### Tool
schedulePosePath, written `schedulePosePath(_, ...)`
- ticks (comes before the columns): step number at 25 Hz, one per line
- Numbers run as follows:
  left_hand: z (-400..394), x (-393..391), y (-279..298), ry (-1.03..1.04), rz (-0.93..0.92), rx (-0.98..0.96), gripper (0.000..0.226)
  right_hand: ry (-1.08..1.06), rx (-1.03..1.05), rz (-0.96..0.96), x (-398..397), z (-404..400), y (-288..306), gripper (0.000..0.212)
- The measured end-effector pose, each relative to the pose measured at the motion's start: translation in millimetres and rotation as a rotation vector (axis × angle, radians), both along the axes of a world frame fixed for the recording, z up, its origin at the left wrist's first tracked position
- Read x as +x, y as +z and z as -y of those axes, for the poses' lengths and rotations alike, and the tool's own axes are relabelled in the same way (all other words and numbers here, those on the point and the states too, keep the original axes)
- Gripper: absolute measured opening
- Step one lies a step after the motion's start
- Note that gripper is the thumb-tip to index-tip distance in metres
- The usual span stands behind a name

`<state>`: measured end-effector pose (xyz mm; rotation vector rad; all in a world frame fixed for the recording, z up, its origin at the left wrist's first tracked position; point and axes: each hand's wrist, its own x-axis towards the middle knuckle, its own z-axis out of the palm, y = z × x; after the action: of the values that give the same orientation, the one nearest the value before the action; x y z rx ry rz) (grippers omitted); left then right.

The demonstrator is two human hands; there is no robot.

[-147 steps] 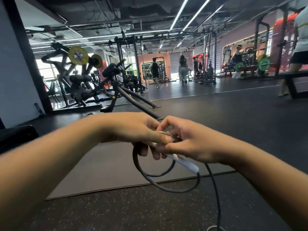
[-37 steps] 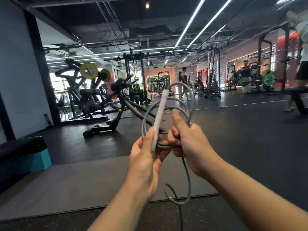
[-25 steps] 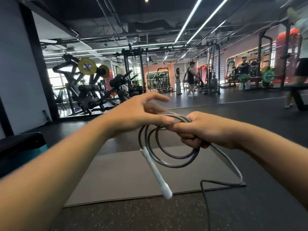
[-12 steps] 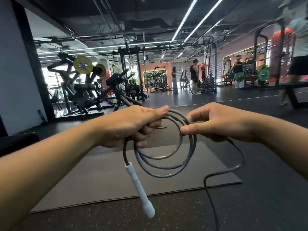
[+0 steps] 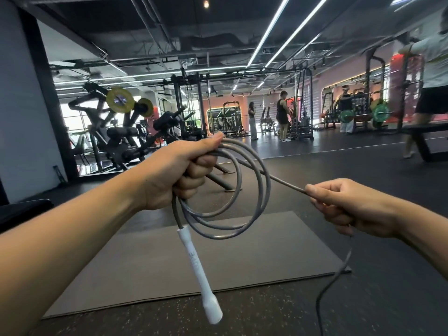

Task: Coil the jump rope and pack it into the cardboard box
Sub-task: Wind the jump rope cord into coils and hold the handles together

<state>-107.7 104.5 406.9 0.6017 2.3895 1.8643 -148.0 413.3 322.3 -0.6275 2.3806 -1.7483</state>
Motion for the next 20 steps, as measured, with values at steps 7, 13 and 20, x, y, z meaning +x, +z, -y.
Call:
schedulePosePath(7,10.8,-7.2,16.0,0.091,-0.065,0.646,0.049,-0.081,-0.173,0.081,-3.0,0.2,-53.1,0.052)
schedulePosePath(13,-23.2,-23.5,10.0,0.260,-0.058,1.211,0.052,0.175,-0.354,-0.063,12.0,90.9,-64.3,0.040)
schedulePosePath(20,-50.0,-22.3,-35.2,0.402,-0.042,1.071,0.046,0.025,-0.868,0.053,11.5,147.3,9.4,0.081)
